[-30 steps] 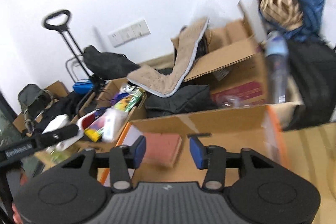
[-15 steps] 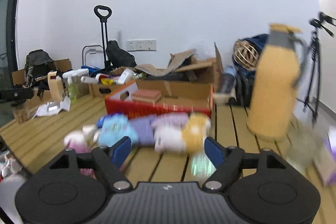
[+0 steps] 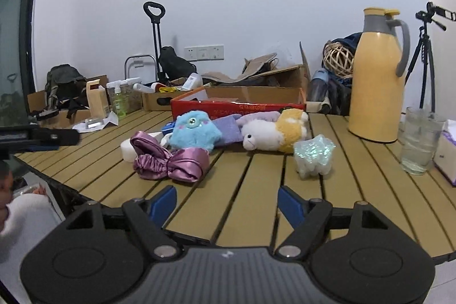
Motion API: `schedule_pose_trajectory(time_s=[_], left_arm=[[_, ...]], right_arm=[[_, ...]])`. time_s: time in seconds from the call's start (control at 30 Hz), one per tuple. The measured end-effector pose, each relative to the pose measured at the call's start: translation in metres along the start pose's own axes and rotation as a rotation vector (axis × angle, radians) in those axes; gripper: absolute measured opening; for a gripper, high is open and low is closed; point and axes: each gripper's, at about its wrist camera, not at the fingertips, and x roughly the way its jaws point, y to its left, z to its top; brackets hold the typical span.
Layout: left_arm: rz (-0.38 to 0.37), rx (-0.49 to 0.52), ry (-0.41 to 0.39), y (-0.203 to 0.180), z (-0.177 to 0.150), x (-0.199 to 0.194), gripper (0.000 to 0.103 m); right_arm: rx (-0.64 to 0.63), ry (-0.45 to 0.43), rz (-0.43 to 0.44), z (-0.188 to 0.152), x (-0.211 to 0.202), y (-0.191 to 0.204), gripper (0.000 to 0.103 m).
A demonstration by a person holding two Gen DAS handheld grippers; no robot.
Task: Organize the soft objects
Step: 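Move both grippers back over the soft toys on the table, then grasp the white plush sheep with the left gripper while the right grasps the yellow plush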
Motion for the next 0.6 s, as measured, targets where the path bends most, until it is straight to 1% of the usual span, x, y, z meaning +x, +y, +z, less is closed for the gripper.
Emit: schedule_pose_trajectory(time_s=[0.13,0.17,0.23,0.27,0.3,0.33,0.37,0.4,0.43,0.47,0.5,0.57,0.6], left_arm=[[-0.026,0.000,0.004,-0.007,0.013,0.026,0.084],[-0.031,0.007,0.008,-0.009,0.015,0.033,0.082],[-0.031,0.012,0.015,-0.013,0.019,0.046,0.073],[-0.045,0.005,0.027,-0.015,0.022,0.053,0.071],[-0.072,-0.005,0.038,-0.018,0.027,0.060,0.068],[-0.114,-0.018,0.051,-0.024,0.035,0.069,0.064],[-0.161,-0.030,0.064,-0.031,0.042,0.076,0.063],[-0.217,-0.040,0.082,-0.039,0.050,0.085,0.063],[-0.293,-0.045,0.111,-0.050,0.057,0.099,0.063],[-0.350,-0.040,0.146,-0.060,0.062,0.114,0.064],[-0.364,-0.028,0.177,-0.070,0.065,0.132,0.063],[-0.310,0.016,0.214,-0.091,0.064,0.172,0.063],[-0.290,0.048,0.228,-0.100,0.061,0.192,0.063]], right_arm=[[0.046,-0.004,-0.021,0.004,0.017,-0.008,0.072],[0.061,0.001,-0.025,0.006,0.023,-0.012,0.069],[0.078,0.008,-0.034,0.012,0.034,-0.020,0.064],[0.079,0.005,-0.037,0.016,0.038,-0.024,0.062],[0.078,0.000,-0.039,0.022,0.043,-0.028,0.061],[0.078,-0.011,-0.040,0.030,0.049,-0.034,0.061],[0.081,-0.021,-0.038,0.038,0.056,-0.040,0.061],[0.087,-0.030,-0.030,0.047,0.064,-0.048,0.061],[0.098,-0.041,-0.017,0.057,0.075,-0.058,0.061],[0.111,-0.047,-0.007,0.065,0.087,-0.067,0.061],[0.129,-0.046,0.005,0.074,0.102,-0.078,0.061],[0.171,-0.023,0.038,0.088,0.138,-0.100,0.060],[0.191,-0.008,0.032,0.092,0.156,-0.109,0.059]])
